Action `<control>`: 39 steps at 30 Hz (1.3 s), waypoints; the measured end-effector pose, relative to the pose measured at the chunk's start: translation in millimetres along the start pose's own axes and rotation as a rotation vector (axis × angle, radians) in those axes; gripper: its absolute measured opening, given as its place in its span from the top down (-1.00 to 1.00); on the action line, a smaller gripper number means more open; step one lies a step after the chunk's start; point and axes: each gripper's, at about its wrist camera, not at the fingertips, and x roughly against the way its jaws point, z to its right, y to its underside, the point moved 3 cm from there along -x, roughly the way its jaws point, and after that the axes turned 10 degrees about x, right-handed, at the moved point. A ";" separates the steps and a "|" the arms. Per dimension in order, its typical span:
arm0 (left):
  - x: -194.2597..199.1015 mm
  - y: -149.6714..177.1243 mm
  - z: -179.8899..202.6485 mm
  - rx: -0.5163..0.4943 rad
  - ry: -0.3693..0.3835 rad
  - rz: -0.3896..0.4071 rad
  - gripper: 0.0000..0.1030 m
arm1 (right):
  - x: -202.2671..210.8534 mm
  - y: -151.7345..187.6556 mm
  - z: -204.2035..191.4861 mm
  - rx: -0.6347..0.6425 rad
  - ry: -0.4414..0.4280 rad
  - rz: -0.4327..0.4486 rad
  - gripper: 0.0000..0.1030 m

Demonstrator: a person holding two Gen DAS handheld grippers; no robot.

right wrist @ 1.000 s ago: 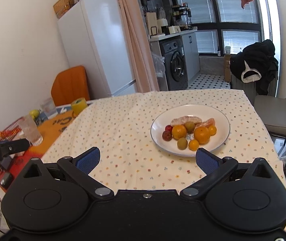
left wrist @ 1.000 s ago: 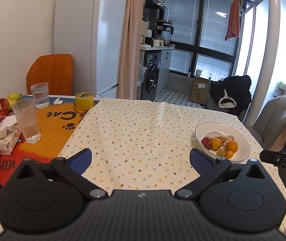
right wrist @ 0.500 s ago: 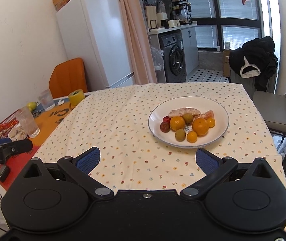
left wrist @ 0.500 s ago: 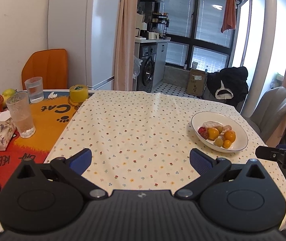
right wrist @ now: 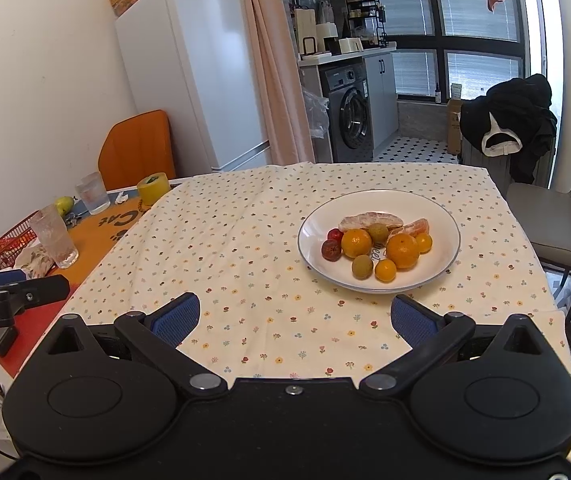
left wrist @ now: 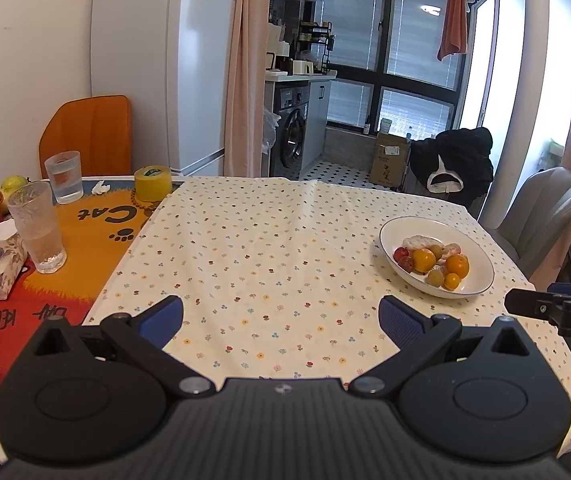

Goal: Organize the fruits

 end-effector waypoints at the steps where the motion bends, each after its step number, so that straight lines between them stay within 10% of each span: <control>1: 0.0 0.0 -0.4 0.002 0.000 0.000 -0.99 | 0.1 0.0 0.1 0.000 0.000 0.001 -1.00; 39: -1.6 -1.1 -4.8 0.014 0.000 -0.001 -0.99 | -1.3 2.2 2.3 0.003 0.007 -0.006 -1.00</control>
